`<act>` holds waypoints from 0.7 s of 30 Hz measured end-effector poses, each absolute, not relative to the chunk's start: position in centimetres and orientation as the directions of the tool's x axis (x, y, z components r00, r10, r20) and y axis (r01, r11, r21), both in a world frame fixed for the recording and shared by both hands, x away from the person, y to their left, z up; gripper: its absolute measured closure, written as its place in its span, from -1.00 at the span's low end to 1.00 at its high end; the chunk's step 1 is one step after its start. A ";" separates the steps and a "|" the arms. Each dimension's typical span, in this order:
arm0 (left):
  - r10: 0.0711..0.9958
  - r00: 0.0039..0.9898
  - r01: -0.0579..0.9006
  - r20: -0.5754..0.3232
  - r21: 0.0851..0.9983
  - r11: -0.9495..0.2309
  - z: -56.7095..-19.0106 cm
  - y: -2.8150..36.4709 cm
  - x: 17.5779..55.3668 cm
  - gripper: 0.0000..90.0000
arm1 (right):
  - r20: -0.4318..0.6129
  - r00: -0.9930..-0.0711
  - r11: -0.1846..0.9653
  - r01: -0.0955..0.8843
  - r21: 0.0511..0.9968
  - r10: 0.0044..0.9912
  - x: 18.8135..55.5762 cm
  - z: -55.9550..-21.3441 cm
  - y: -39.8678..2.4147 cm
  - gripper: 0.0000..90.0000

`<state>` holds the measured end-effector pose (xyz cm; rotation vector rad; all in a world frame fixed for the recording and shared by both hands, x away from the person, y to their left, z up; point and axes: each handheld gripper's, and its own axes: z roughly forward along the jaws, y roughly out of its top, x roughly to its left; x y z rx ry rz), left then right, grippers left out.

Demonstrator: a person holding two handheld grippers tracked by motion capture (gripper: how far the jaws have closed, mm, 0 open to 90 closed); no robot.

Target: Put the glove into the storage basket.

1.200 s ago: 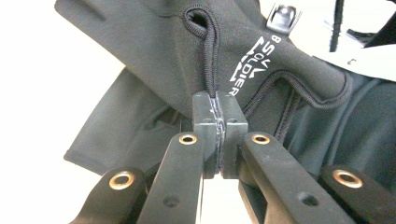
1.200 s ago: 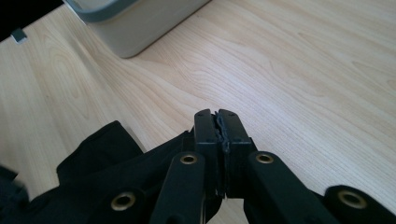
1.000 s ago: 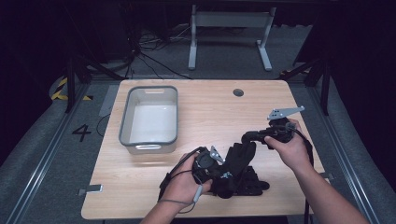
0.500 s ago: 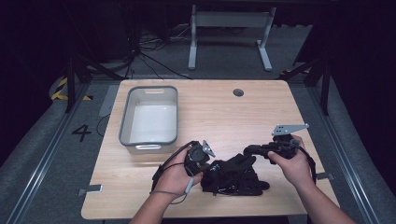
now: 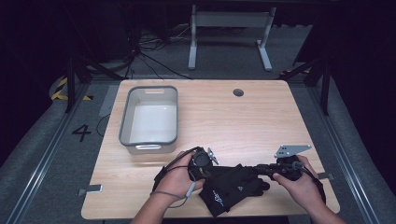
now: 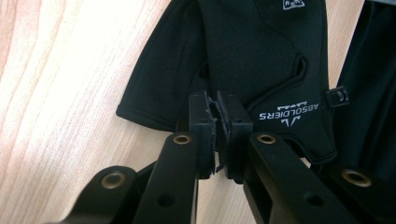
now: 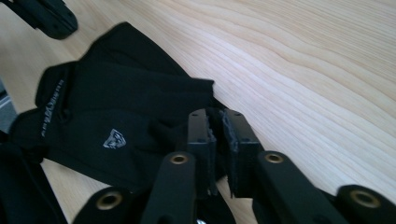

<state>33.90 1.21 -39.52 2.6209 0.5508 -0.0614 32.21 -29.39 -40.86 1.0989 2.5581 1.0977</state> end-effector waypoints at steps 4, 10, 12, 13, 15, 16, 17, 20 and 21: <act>0.381 0.911 0.412 -0.161 0.436 -0.800 -39.5 1.3 33.5 0.71 | 0.106 -0.707 0.453 0.552 0.699 0.699 32.3 -40.5 -30.3 0.63; 0.407 0.890 0.455 -0.204 0.410 -0.791 -39.9 2.0 32.9 0.52 | 0.077 -0.731 0.504 0.538 0.675 0.678 33.0 -41.0 -30.1 0.56; 0.422 0.881 0.474 -0.216 0.402 -0.784 -40.1 2.4 32.8 0.46 | 0.075 -0.740 0.522 0.540 0.660 0.669 33.1 -41.4 -29.8 0.50; 0.429 0.877 0.481 -0.218 0.394 -0.783 -40.2 2.6 32.7 0.44 | 0.076 -0.741 0.527 0.542 0.654 0.667 33.2 -41.6 -29.7 0.48; 0.435 0.871 0.492 -0.230 0.379 -0.784 -40.5 2.8 32.6 0.42 | 0.090 -0.743 0.533 0.554 0.640 0.664 33.3 -41.7 -29.7 0.40; 0.433 0.870 0.493 -0.236 0.368 -0.789 -40.6 2.9 32.5 0.42 | 0.088 -0.740 0.539 0.560 0.629 0.666 33.4 -41.7 -29.7 0.35; 0.433 0.869 0.494 -0.241 0.360 -0.791 -40.8 2.8 32.5 0.40 | 0.066 -0.740 0.558 0.559 0.613 0.669 33.4 -41.7 -29.8 0.34; 0.431 0.865 0.498 -0.257 0.326 -0.804 -41.4 2.7 32.3 0.37 | 0.083 -0.742 0.558 0.569 0.604 0.666 33.5 -41.7 -30.1 0.32; 0.433 0.863 0.499 -0.259 0.314 -0.808 -41.6 2.6 32.3 0.37 | 0.098 -0.742 0.558 0.577 0.597 0.663 33.6 -41.8 -30.1 0.33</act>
